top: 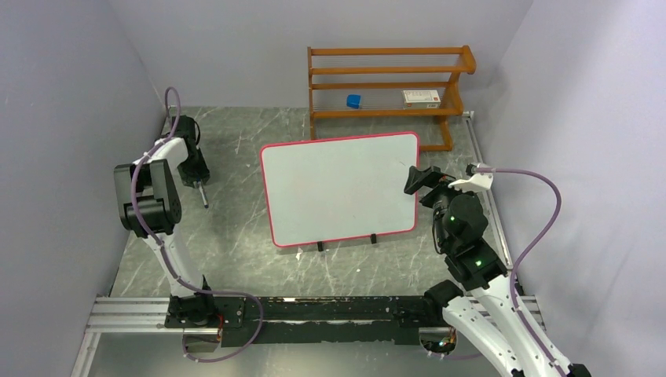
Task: Write a sentence on the whiteboard
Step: Open the whiteboard marker at the center of the board.
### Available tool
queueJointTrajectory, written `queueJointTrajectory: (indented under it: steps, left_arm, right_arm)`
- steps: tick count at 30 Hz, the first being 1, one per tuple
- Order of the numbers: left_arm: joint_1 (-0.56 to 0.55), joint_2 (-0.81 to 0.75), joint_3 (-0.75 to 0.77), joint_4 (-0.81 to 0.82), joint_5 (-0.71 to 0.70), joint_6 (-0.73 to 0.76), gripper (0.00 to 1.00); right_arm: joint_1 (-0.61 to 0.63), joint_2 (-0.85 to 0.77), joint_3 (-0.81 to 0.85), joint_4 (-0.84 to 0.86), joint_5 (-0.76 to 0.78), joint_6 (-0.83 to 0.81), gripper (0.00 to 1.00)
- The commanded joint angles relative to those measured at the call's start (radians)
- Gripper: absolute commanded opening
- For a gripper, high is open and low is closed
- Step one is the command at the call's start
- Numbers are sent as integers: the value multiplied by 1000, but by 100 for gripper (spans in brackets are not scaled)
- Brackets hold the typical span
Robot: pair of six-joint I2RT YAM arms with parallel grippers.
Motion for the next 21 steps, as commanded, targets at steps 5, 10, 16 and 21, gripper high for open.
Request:
queueJointTrajectory:
  steps: [5,10,16,21]
  left_arm:
    - [35,47,16,8,62,37,23]
    - [42,61,-27,33,85,35,15]
    - [47,18,-75,52,143,25,5]
    - [49,-120,-144,79,221,-15,5]
  right_arm:
    - [10,3,-1,26,15,-16,100]
    - [10,2,1,28,3,-25,100]
    - [10,6,2,36,-59,-54,100]
    - [13,2,-3,63,-153,-87,100]
